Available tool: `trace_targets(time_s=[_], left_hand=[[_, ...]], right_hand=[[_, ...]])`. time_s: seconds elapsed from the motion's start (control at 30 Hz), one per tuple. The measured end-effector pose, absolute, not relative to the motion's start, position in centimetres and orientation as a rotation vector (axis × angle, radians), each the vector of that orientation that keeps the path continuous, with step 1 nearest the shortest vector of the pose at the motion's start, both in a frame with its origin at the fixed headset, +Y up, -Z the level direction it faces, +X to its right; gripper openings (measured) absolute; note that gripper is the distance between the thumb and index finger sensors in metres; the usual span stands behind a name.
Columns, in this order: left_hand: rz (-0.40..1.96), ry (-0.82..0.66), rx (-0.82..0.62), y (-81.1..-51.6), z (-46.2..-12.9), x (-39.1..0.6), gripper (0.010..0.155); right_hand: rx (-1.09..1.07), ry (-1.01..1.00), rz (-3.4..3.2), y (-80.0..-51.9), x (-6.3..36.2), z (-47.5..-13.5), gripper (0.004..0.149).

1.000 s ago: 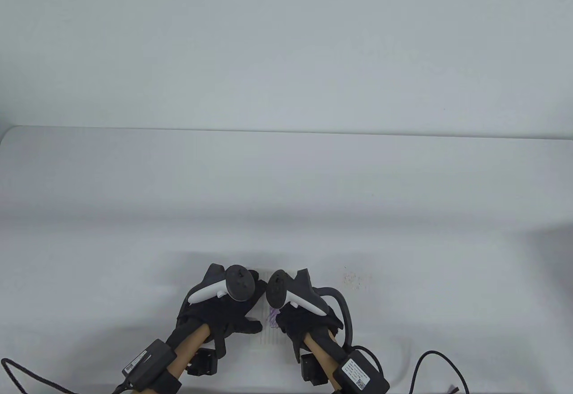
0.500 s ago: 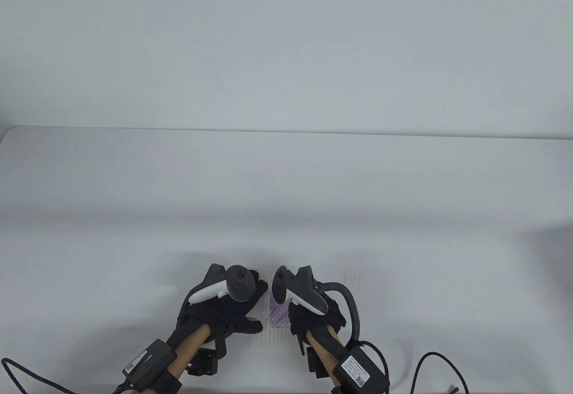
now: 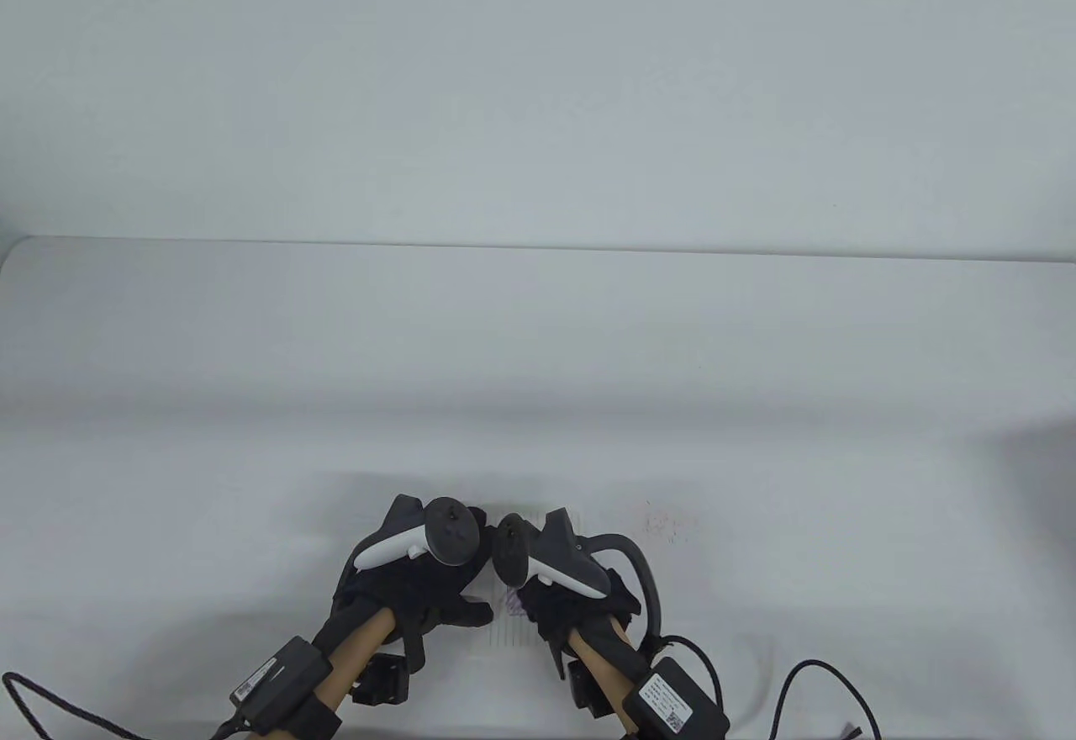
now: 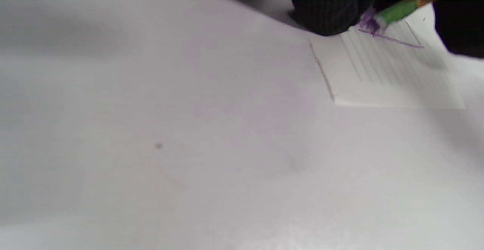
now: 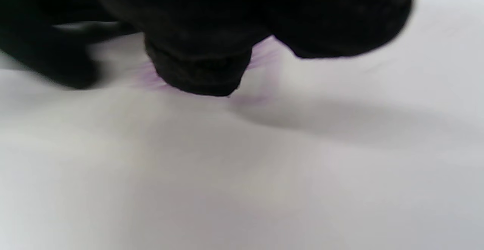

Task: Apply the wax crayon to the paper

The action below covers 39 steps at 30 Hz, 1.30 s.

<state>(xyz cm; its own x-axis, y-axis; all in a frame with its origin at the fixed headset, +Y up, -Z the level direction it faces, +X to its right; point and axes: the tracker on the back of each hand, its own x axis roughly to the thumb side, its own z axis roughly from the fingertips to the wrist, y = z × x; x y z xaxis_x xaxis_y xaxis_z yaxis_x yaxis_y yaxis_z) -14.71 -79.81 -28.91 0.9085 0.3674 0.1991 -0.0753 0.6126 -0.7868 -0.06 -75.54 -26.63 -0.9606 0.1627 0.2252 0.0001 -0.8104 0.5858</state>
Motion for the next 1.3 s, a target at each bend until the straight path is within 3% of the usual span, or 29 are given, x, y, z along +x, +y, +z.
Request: trace_targets(time_s=[0.07,0.2,0.27,0.37,0.4,0.47,0.57,0.67,0.73,0.77,1.0,1.1,1.2,1.3], left_hand=[[0.261,-0.360,-0.877,-79.8,-28.9,-14.7,0.090],[0.260,-0.360,-0.876,-79.8,-28.9,-14.7,0.090],[0.261,-0.360,-0.878,-79.8,-28.9,-14.7,0.090],[0.262,-0.360,-0.879,-79.8,-28.9,-14.7,0.090],[0.262,-0.360,-0.879,-79.8,-28.9,-14.7,0.090],[0.262,-0.360,-0.878,-79.8,-28.9,-14.7,0.090],[0.262,-0.360,-0.877,-79.9,-28.9,-14.7,0.090],[0.263,-0.360,-0.878,-79.9,-28.9,-14.7,0.090],[0.261,-0.360,-0.877,-79.9,-28.9,-14.7,0.090],[0.261,-0.360,-0.878,-79.9,-28.9,-14.7,0.090],[0.261,-0.361,-0.878,-79.9,-28.9,-14.7,0.090],[0.261,-0.361,-0.877,-79.9,-28.9,-14.7,0.090],[0.262,-0.361,-0.878,-79.9,-28.9,-14.7,0.090],[0.263,-0.361,-0.877,-79.9,-28.9,-14.7,0.090]], right_hand=[[0.379,0.887,2.981,-75.4,0.1,-26.9,0.040],[0.044,0.698,3.224,-75.0,1.8,-27.8,0.040],[0.097,0.616,3.290,-74.9,1.6,-27.6,0.041],[0.330,0.909,2.968,-75.2,0.8,-26.8,0.041],[0.234,0.950,2.979,-75.6,0.7,-26.6,0.041],[0.211,0.916,3.049,-75.3,1.0,-26.9,0.040],[0.008,0.768,3.229,-75.0,1.8,-27.3,0.040],[0.141,0.678,3.224,-74.9,1.5,-26.9,0.041],[0.284,0.885,3.027,-75.3,1.1,-26.8,0.041],[0.191,0.904,3.020,-75.2,1.2,-26.7,0.041],[0.125,0.858,3.070,-75.2,2.0,-27.3,0.041],[0.188,0.743,3.103,-74.9,1.9,-27.0,0.041],[0.245,0.939,2.941,-75.6,1.7,-27.0,0.041],[0.115,0.876,3.050,-75.4,2.5,-27.4,0.040]])
